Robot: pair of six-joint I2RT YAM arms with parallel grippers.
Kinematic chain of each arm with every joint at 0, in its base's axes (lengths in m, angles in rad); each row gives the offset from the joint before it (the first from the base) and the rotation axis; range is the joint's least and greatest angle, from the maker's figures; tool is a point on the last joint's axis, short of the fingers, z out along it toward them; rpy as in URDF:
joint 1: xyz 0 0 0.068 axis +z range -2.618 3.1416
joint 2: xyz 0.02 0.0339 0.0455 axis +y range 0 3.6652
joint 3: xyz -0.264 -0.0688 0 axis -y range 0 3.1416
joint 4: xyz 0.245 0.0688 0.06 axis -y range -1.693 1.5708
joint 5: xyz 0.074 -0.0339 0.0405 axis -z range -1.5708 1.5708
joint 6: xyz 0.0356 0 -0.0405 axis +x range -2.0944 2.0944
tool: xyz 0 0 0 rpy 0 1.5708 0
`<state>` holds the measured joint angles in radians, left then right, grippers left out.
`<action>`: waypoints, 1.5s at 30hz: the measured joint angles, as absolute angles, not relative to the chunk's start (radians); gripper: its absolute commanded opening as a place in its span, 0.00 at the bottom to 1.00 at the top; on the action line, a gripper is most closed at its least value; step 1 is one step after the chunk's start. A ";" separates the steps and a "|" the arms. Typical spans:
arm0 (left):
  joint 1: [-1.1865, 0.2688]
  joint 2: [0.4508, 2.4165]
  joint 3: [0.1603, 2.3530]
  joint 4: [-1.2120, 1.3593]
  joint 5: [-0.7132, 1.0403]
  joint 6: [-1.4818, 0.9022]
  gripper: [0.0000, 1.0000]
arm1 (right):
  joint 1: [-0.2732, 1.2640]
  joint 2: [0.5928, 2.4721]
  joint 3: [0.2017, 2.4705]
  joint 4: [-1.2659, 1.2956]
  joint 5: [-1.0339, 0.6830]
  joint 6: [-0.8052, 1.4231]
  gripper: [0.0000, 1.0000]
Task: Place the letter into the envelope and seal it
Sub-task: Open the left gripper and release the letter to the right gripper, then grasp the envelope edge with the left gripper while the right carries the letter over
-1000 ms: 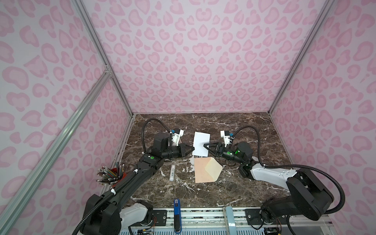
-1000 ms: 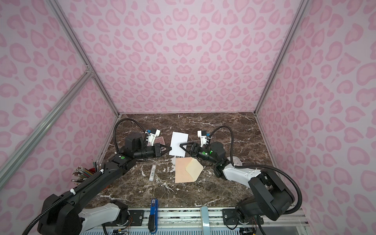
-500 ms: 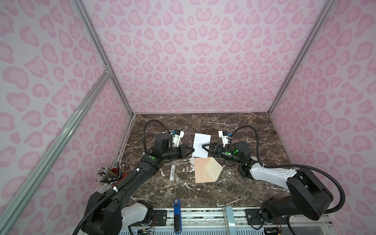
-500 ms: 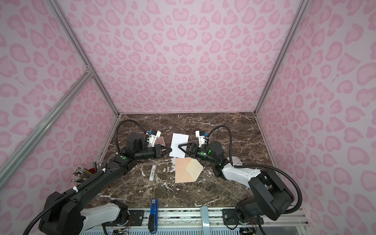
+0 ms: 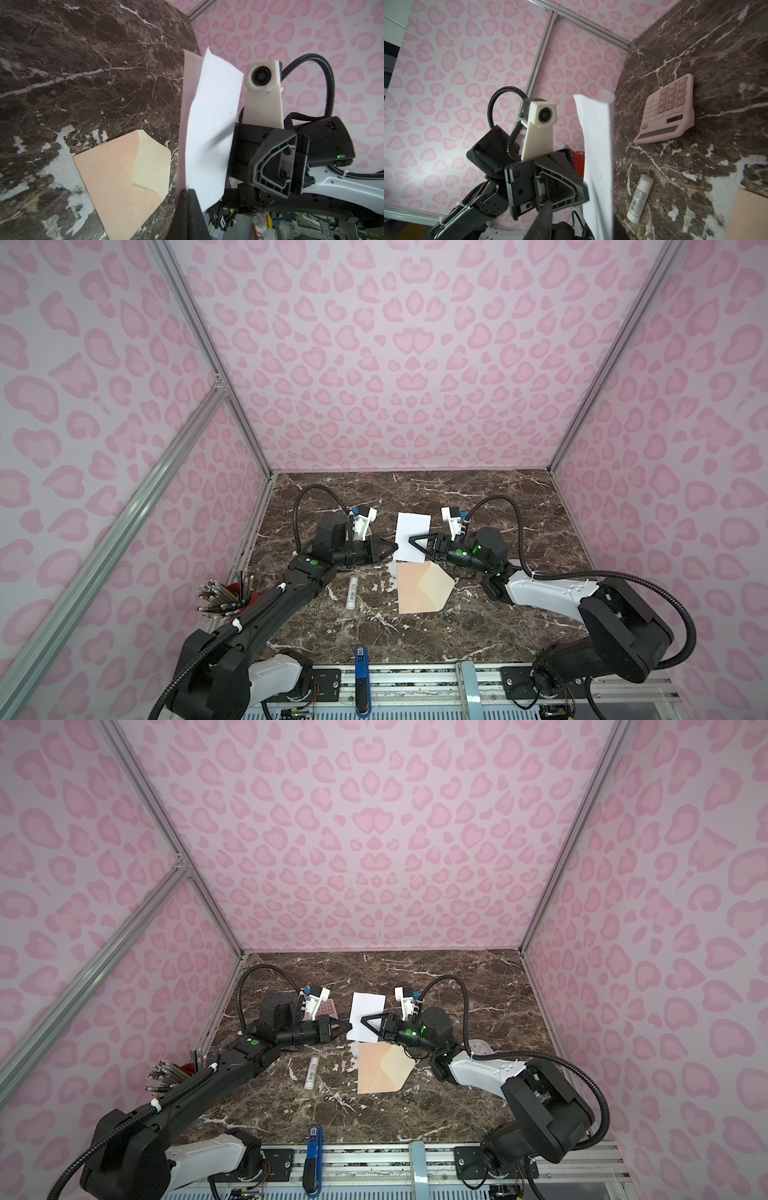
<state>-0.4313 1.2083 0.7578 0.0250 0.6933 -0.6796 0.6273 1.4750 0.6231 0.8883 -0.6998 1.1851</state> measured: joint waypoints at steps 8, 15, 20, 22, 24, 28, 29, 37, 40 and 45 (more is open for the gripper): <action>-0.434 1.205 0.756 0.022 0.694 -0.677 0.17 | 0.633 1.469 0.632 0.815 -0.682 1.147 0.17; -0.433 1.180 0.759 -0.007 0.689 -0.663 0.52 | 0.627 1.414 0.636 0.685 -0.654 1.080 0.04; -0.426 1.140 0.775 -0.044 0.671 -0.637 0.59 | 0.606 1.350 0.635 0.583 -0.629 1.029 0.02; -0.422 1.130 0.781 -0.072 0.654 -0.622 0.59 | 0.592 1.317 0.630 0.525 -0.622 0.999 0.01; -0.422 1.127 0.784 -0.097 0.636 -0.603 0.59 | 0.578 1.286 0.623 0.466 -0.610 0.965 0.01; -0.426 1.132 0.784 -0.147 0.589 -0.571 0.57 | 0.542 1.226 0.595 0.347 -0.594 0.898 0.01; -0.430 1.136 0.784 -0.157 0.574 -0.562 0.56 | 0.533 1.210 0.586 0.318 -0.588 0.881 0.01; -0.506 1.185 0.756 -0.177 0.489 -0.527 0.54 | 0.499 1.117 0.509 0.148 -0.542 0.781 0.02; -0.524 1.204 0.724 -0.161 0.464 -0.528 0.53 | 0.492 1.106 0.485 0.105 -0.523 0.760 0.03; -0.558 1.245 0.686 -0.115 0.448 -0.549 0.52 | 0.489 1.112 0.464 0.057 -0.516 0.748 0.03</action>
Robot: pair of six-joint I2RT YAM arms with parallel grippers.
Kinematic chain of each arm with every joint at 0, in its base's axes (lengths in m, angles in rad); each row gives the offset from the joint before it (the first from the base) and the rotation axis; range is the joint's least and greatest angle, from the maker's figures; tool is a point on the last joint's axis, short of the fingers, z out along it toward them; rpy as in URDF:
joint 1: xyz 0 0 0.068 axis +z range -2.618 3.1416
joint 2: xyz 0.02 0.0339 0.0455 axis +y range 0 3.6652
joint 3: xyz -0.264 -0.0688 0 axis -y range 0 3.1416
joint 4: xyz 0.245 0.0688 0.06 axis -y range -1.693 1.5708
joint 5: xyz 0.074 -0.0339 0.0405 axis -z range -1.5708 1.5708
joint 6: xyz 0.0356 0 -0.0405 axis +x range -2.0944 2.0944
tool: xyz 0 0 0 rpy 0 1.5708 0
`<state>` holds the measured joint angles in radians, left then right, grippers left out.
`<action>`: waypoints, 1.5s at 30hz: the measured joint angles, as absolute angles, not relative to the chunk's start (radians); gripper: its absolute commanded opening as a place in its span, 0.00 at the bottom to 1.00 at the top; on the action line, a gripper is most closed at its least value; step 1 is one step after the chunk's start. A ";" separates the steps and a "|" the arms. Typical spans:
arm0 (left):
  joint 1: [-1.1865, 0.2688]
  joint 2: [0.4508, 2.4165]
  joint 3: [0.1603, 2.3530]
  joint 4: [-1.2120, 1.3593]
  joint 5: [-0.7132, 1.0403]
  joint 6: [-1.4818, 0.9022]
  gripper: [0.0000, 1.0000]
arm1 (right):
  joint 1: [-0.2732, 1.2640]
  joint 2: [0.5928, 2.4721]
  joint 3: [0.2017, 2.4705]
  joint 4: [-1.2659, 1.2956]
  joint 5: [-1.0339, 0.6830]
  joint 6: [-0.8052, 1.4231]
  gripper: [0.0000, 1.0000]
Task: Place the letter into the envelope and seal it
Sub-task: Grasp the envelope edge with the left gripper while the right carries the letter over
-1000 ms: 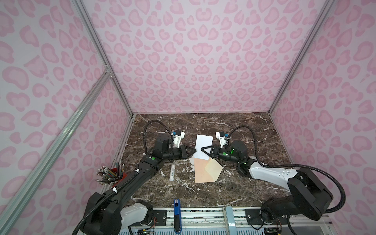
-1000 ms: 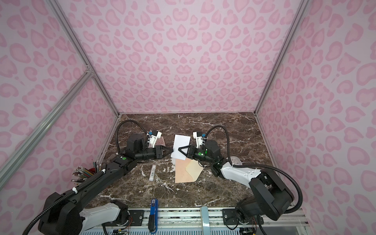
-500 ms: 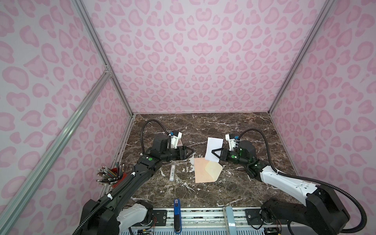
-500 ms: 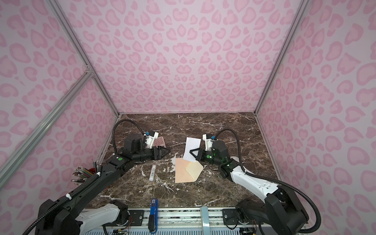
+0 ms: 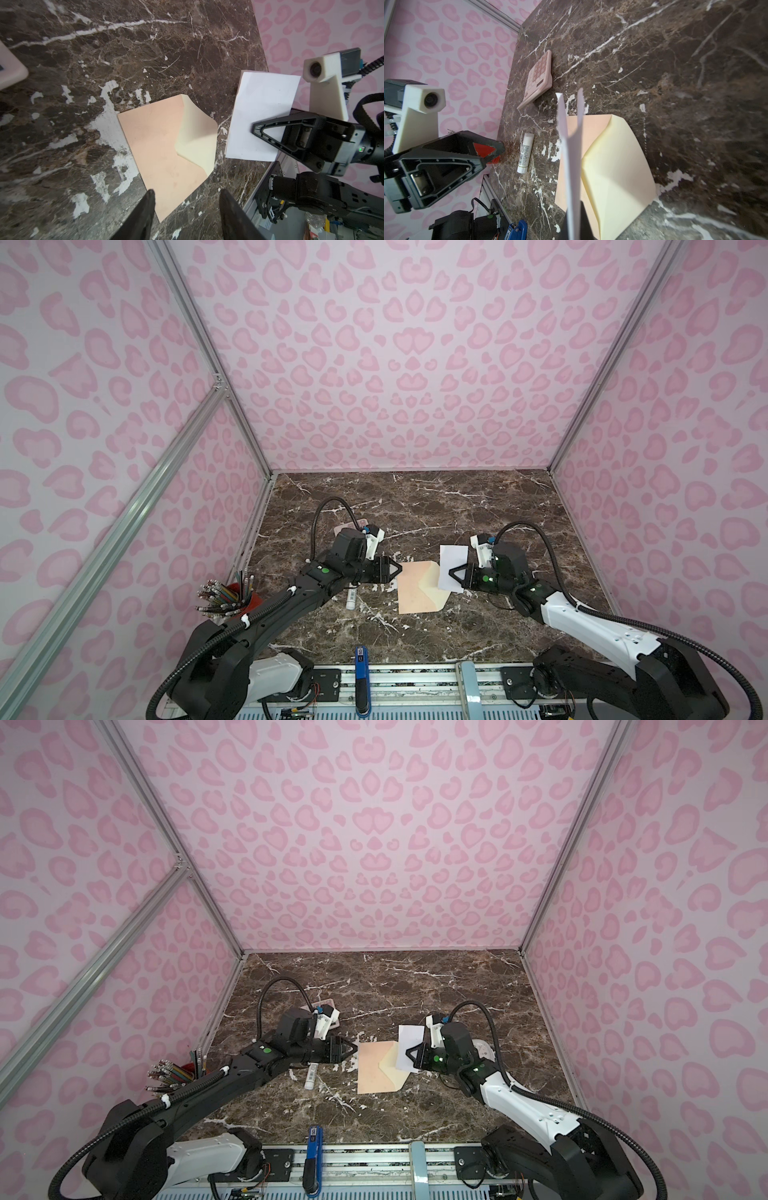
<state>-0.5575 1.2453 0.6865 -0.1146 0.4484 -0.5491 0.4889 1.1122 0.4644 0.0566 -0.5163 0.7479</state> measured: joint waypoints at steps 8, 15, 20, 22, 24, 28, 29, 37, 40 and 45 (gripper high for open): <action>-0.587 1.323 0.653 -0.026 0.452 -0.583 0.52 | 0.488 1.148 0.442 0.036 -0.517 0.747 0.04; -0.608 1.380 0.636 0.041 0.474 -0.607 0.50 | 0.488 1.175 0.428 0.039 -0.518 0.744 0.04; -0.611 1.412 0.608 0.094 0.496 -0.633 0.48 | 0.489 1.198 0.418 0.047 -0.522 0.741 0.04; -0.612 1.428 0.595 0.118 0.506 -0.649 0.47 | 0.489 1.211 0.418 0.057 -0.525 0.741 0.04; -0.612 1.448 0.582 0.147 0.517 -0.657 0.45 | 0.489 1.222 0.418 0.064 -0.526 0.741 0.04; -0.612 1.482 0.564 0.189 0.533 -0.680 0.41 | 0.489 1.237 0.419 0.071 -0.529 0.739 0.05; -0.612 1.488 0.562 0.197 0.539 -0.681 0.41 | 0.489 1.238 0.419 0.073 -0.529 0.738 0.05; -0.612 1.526 0.558 0.232 0.554 -0.686 0.33 | 0.489 1.256 0.430 0.076 -0.530 0.721 0.05; -0.608 1.527 0.562 0.223 0.554 -0.670 0.30 | 0.489 1.262 0.437 0.077 -0.534 0.714 0.05; -0.603 1.541 0.567 0.216 0.554 -0.653 0.27 | 0.489 1.276 0.450 0.073 -0.543 0.707 0.05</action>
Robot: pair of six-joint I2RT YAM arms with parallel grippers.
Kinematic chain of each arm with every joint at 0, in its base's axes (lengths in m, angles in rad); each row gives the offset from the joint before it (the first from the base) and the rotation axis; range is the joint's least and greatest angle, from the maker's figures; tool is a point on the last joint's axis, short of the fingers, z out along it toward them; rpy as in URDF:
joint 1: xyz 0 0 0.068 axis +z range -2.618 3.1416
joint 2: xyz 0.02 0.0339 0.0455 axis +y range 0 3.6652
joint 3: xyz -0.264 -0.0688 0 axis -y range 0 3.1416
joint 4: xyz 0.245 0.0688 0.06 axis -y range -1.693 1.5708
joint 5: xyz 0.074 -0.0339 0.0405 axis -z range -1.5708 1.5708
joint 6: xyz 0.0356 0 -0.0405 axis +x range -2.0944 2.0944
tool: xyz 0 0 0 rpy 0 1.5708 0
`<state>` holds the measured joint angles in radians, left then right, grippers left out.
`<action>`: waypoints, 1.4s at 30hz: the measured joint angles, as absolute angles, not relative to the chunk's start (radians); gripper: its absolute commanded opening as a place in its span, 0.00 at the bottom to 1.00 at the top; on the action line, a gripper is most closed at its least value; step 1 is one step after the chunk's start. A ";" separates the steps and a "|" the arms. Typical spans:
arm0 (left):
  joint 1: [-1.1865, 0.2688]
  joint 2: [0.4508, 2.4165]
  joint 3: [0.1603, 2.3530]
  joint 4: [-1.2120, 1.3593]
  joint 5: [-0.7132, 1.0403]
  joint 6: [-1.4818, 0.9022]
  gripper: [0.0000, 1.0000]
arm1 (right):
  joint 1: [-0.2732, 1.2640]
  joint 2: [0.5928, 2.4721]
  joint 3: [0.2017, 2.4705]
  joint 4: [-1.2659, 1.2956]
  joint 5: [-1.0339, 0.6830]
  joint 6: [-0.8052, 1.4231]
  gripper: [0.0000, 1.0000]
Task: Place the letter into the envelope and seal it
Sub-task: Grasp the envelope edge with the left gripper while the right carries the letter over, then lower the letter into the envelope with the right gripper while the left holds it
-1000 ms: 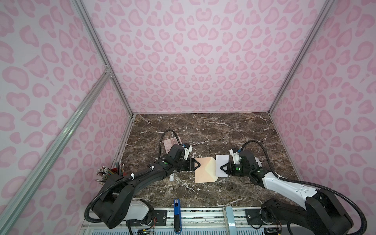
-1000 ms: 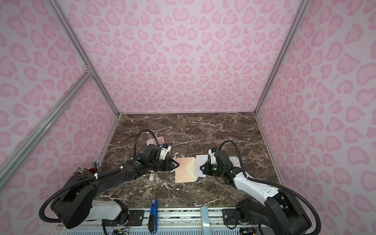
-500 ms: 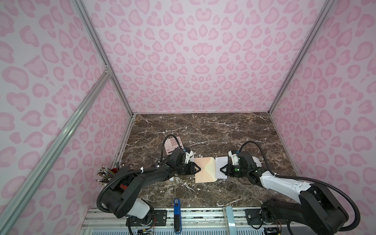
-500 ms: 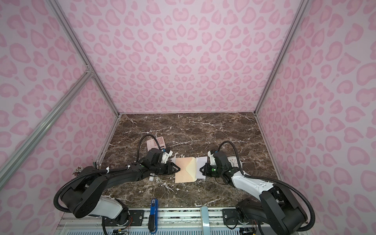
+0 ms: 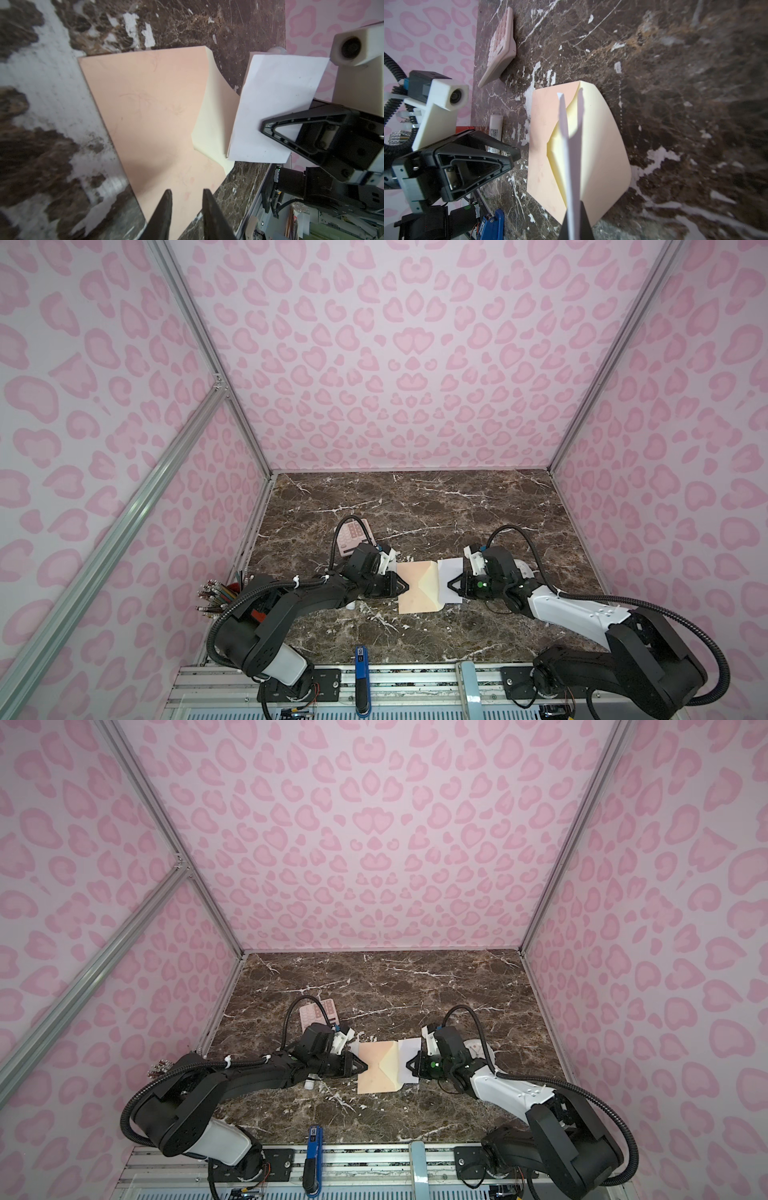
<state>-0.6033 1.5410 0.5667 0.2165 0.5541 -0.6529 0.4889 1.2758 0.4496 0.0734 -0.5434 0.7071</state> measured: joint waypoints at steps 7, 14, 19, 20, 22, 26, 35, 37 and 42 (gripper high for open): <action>-0.600 1.571 0.567 0.216 0.555 -0.650 0.25 | 0.489 1.302 0.460 0.059 -0.552 0.699 0.05; -0.585 1.580 0.567 0.217 0.561 -0.638 0.24 | 0.489 1.324 0.475 0.045 -0.558 0.691 0.05; -0.575 1.592 0.564 0.213 0.562 -0.627 0.23 | 0.489 1.342 0.479 0.033 -0.558 0.685 0.05; -0.574 1.597 0.564 0.213 0.562 -0.627 0.23 | 0.489 1.345 0.479 0.033 -0.558 0.685 0.05; -0.570 1.607 0.561 0.215 0.570 -0.626 0.22 | 0.489 1.351 0.479 0.033 -0.558 0.685 0.05; -0.569 1.617 0.553 0.241 0.584 -0.624 0.22 | 0.489 1.363 0.479 0.034 -0.558 0.684 0.05; -0.560 1.623 0.537 0.277 0.599 -0.624 0.21 | 0.489 1.382 0.480 0.032 -0.558 0.673 0.05; -0.558 1.625 0.534 0.284 0.605 -0.624 0.21 | 0.489 1.383 0.482 0.031 -0.558 0.670 0.05; -0.555 1.625 0.529 0.293 0.606 -0.624 0.21 | 0.489 1.399 0.488 0.031 -0.558 0.662 0.06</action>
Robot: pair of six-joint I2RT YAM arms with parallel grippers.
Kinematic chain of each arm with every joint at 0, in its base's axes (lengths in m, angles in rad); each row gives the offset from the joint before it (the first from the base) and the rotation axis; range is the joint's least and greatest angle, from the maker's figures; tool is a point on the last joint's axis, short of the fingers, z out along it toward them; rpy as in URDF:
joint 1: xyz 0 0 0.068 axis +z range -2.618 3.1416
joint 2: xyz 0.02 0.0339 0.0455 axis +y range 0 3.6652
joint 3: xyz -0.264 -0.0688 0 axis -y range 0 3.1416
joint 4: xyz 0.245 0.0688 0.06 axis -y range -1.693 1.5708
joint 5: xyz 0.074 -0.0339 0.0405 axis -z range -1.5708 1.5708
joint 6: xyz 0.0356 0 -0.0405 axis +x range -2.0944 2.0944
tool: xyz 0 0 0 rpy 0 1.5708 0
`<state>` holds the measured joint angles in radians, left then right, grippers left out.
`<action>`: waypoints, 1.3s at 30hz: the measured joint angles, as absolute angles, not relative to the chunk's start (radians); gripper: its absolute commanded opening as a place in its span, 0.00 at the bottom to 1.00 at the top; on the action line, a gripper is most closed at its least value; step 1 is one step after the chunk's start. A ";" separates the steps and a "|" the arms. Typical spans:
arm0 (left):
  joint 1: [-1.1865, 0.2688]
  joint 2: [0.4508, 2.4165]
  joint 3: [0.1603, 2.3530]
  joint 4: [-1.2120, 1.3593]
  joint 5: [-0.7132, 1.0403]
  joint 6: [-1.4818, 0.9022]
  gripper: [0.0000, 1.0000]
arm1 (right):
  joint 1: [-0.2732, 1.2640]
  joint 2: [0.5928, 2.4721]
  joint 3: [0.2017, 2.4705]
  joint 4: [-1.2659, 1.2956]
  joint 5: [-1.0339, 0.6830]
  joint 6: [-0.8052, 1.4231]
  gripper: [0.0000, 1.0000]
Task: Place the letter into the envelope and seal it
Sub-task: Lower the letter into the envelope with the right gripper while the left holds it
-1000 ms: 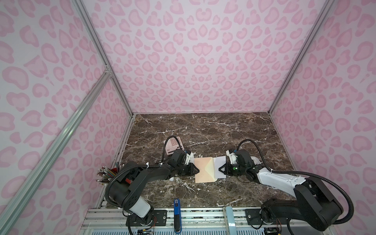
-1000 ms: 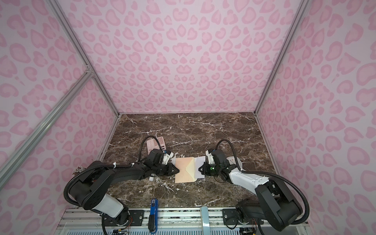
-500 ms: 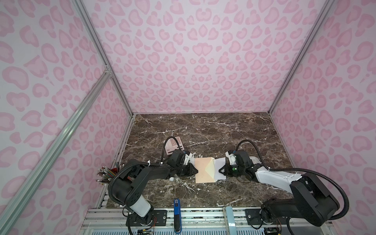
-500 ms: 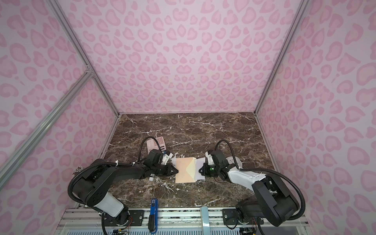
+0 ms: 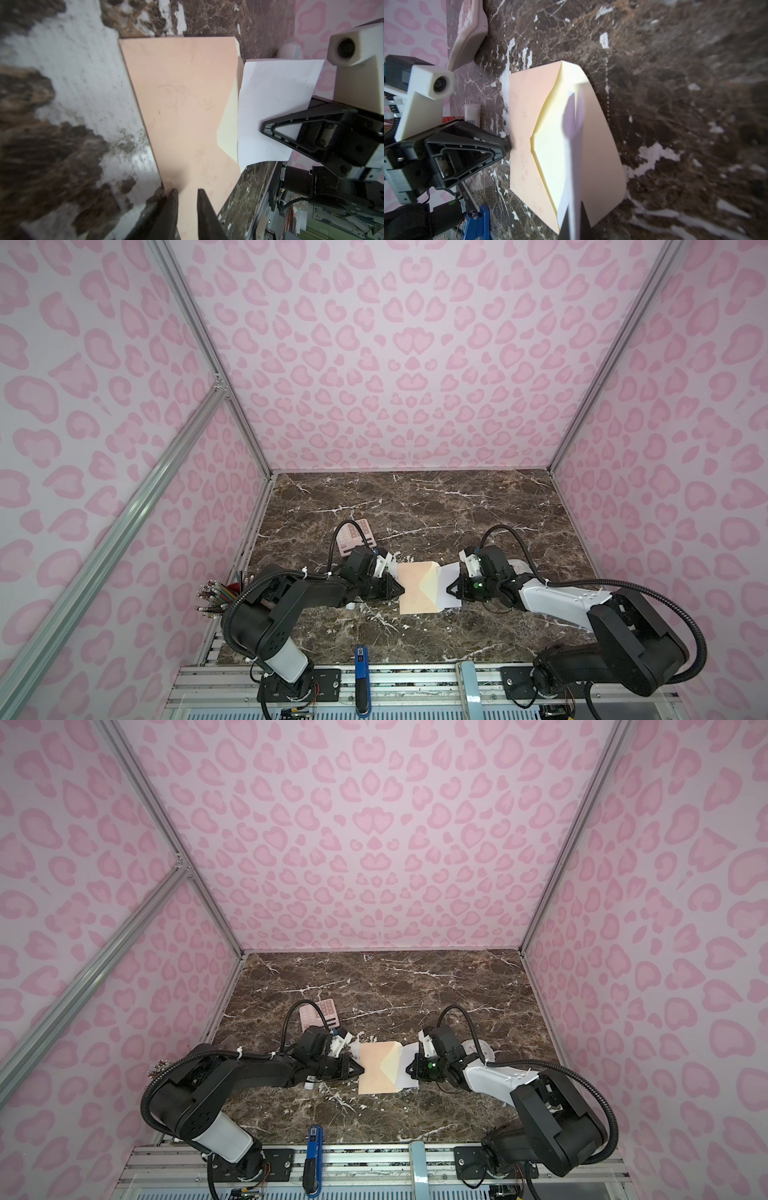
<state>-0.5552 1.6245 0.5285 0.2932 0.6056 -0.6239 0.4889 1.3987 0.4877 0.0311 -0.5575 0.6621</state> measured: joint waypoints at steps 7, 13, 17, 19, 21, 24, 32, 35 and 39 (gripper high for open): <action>-0.549 1.621 0.526 0.290 0.610 -0.621 0.21 | 0.487 1.425 0.521 0.006 -0.558 0.635 0.06; -0.547 1.619 0.526 0.286 0.612 -0.616 0.21 | 0.484 1.453 0.540 -0.005 -0.566 0.612 0.06; -0.546 1.626 0.529 0.286 0.625 -0.616 0.21 | 0.484 1.477 0.541 -0.005 -0.574 0.610 0.06; -0.545 1.629 0.532 0.286 0.628 -0.614 0.21 | 0.484 1.486 0.541 -0.004 -0.578 0.609 0.06; -0.546 1.636 0.533 0.290 0.635 -0.612 0.21 | 0.484 1.494 0.545 -0.004 -0.581 0.609 0.06; -0.546 1.643 0.538 0.293 0.642 -0.609 0.21 | 0.487 1.509 0.553 -0.002 -0.588 0.607 0.06; -0.546 1.662 0.545 0.310 0.659 -0.609 0.21 | 0.496 1.560 0.594 0.004 -0.607 0.599 0.06; -0.545 1.666 0.548 0.313 0.664 -0.609 0.21 | 0.501 1.582 0.608 0.010 -0.614 0.599 0.06; -0.545 1.672 0.554 0.311 0.669 -0.605 0.21 | 0.513 1.614 0.630 0.029 -0.627 0.600 0.06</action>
<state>-0.5453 1.6722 0.5537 0.3115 0.6693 -0.6052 0.5125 1.6138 0.6304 0.0288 -0.6266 0.5999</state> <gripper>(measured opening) 0.210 0.064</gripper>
